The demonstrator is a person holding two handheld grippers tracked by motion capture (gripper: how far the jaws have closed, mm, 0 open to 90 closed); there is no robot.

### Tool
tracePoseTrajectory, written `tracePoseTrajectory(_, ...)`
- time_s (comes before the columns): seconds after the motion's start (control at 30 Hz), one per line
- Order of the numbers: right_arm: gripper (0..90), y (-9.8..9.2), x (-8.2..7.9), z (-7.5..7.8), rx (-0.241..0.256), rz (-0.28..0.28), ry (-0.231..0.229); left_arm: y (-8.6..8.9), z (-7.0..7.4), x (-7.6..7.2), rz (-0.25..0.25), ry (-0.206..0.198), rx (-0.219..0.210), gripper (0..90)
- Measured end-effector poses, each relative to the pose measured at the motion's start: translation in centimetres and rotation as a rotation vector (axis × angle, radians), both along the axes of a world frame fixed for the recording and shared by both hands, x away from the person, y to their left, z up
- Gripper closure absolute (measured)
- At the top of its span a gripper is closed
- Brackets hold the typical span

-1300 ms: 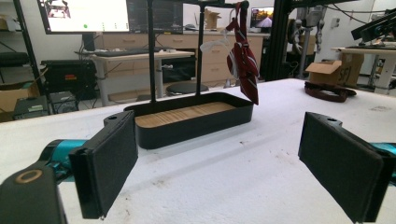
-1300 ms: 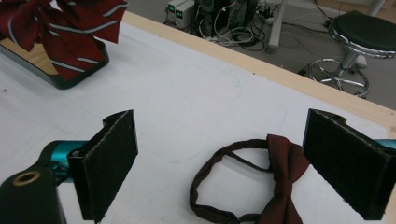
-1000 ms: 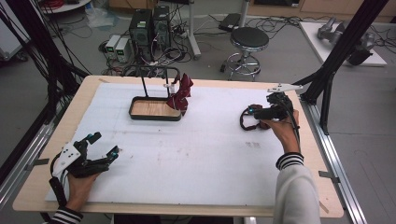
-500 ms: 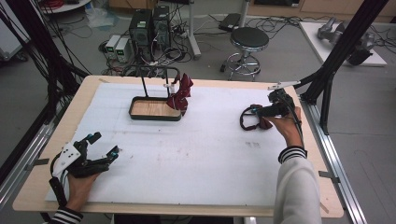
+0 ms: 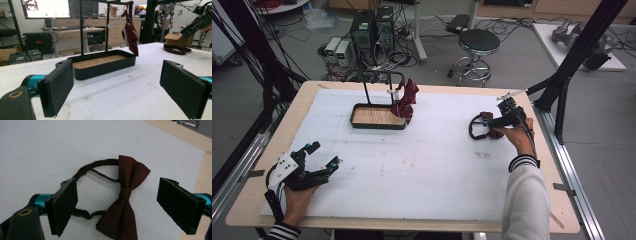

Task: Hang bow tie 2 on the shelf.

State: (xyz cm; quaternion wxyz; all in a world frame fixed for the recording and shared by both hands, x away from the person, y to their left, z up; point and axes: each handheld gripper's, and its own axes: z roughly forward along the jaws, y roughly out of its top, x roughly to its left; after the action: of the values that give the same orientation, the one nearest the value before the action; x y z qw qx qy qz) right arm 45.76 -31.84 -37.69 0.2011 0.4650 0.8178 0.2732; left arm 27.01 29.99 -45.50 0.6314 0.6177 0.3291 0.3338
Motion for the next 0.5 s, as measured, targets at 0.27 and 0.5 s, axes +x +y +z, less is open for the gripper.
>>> tracePoseTrajectory(0.27,21.5,0.2,0.5,-0.7,-0.028,-0.028,0.045,0.0,0.0,0.0,0.000,0.000,0.000,12.4)
tracePoseTrajectory(0.5,24.9,0.2,1.1,-1.6,-0.050,-0.053,0.086,0.0,0.0,0.0,0.000,-0.001,0.000,12.4)
